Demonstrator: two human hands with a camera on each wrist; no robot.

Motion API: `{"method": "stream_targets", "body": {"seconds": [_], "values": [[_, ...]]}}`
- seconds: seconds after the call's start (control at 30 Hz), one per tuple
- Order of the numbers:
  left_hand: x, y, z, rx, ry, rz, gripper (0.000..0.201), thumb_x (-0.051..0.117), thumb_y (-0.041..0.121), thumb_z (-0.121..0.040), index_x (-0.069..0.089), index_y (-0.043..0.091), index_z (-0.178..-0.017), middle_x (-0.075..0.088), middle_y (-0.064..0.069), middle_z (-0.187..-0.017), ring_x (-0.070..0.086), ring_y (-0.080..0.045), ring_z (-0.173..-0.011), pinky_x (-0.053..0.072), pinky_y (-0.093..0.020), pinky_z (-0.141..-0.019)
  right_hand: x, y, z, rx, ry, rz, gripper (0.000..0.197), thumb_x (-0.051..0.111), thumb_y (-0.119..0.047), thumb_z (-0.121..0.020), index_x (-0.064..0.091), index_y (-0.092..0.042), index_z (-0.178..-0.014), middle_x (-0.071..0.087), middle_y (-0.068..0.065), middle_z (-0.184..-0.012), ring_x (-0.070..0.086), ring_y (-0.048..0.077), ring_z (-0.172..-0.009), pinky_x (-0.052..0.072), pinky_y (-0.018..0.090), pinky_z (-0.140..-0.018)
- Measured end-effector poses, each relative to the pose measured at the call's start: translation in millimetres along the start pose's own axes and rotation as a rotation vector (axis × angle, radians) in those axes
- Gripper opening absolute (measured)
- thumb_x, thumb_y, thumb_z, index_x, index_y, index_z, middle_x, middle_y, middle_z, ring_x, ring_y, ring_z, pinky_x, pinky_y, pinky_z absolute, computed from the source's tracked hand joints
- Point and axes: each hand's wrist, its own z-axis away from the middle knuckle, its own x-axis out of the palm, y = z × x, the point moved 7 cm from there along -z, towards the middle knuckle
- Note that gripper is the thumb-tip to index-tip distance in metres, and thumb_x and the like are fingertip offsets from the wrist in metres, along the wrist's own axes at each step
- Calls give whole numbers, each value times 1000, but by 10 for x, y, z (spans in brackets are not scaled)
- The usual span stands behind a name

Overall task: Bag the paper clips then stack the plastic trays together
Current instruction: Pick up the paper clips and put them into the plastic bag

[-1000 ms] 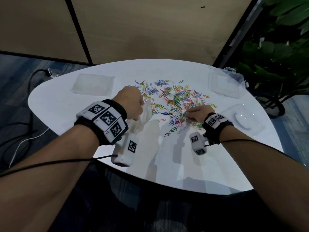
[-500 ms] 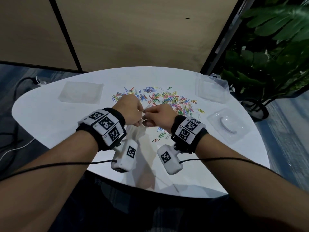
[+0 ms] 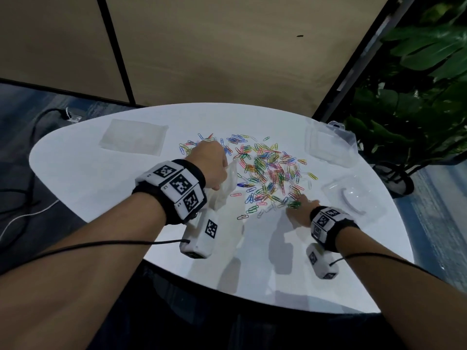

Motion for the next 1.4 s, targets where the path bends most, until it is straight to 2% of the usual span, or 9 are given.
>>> {"method": "stream_targets", "body": {"seconds": [0.2,0.4,0.57,0.7,0.77,0.93,1.1,1.3,1.4], "values": [[10,-5,-6,11,-5,-38,24,53,-7,-88,74,-1,-100,78,-15,-80,78,-25,-73,63,-43,-82,138,-678,62,-148,99,39,81,48,-50,-94,4,-20,-155,15,22,-158,32,45,-138,36,54,-110],[-29,-61,-19,16,-5,-54,27,54,-6,-87,76,-3,-102,78,-13,-77,77,-22,-70,64,-42,-78,-75,-1166,247,-410,270,277,30,45,1,-94,55,-3,-121,59,18,-120,62,31,-107,52,35,-86],[-69,-62,18,32,1,-82,30,53,-7,-84,77,-3,-102,79,-14,-85,77,-21,-74,64,-40,-78,-220,-1112,170,-458,323,189,22,52,1,-91,69,-6,-104,70,12,-104,66,23,-95,56,29,-85],[-71,-68,18,33,-3,-85,30,54,-6,-86,77,-1,-103,79,-14,-85,77,-22,-76,64,-39,-80,-436,-716,-51,-297,224,-385,8,73,-10,-82,79,-12,-89,74,0,-92,69,16,-80,58,28,-84],[-57,-65,6,30,-5,-85,27,56,-6,-86,77,-1,-103,79,-15,-85,78,-25,-78,64,-40,-81,-465,-565,-48,-220,42,-845,8,79,-4,-77,78,-7,-85,76,9,-93,72,20,-71,59,33,-83],[-16,-44,-1,23,-14,-78,23,58,-8,-83,76,1,-95,78,-20,-87,78,-30,-81,64,-46,-79,-756,-883,466,-385,-303,-1424,28,73,-2,-83,66,11,-106,70,25,-107,73,25,-88,60,25,-77],[5,-69,-11,7,-15,17,26,58,-7,-88,76,3,-104,78,-13,-81,77,-23,-69,64,-43,-80,-627,-1355,1043,-494,-495,-1365,20,64,0,-89,66,14,-104,71,22,-97,72,24,-87,60,23,-77],[2,-52,15,25,-3,79,23,57,0,-93,71,6,-110,73,-7,-79,75,-17,-62,64,-37,-82,-418,-1524,957,-462,-239,-1139,19,66,10,-81,69,2,-98,72,23,-99,71,30,-92,57,39,-90],[12,-54,18,21,-10,95,24,55,0,-94,71,7,-111,72,-6,-72,75,-17,-62,63,-37,-83,-487,-1567,960,-531,-58,-968,24,72,1,-77,73,-2,-100,75,15,-84,75,27,-80,60,40,-83]]}}
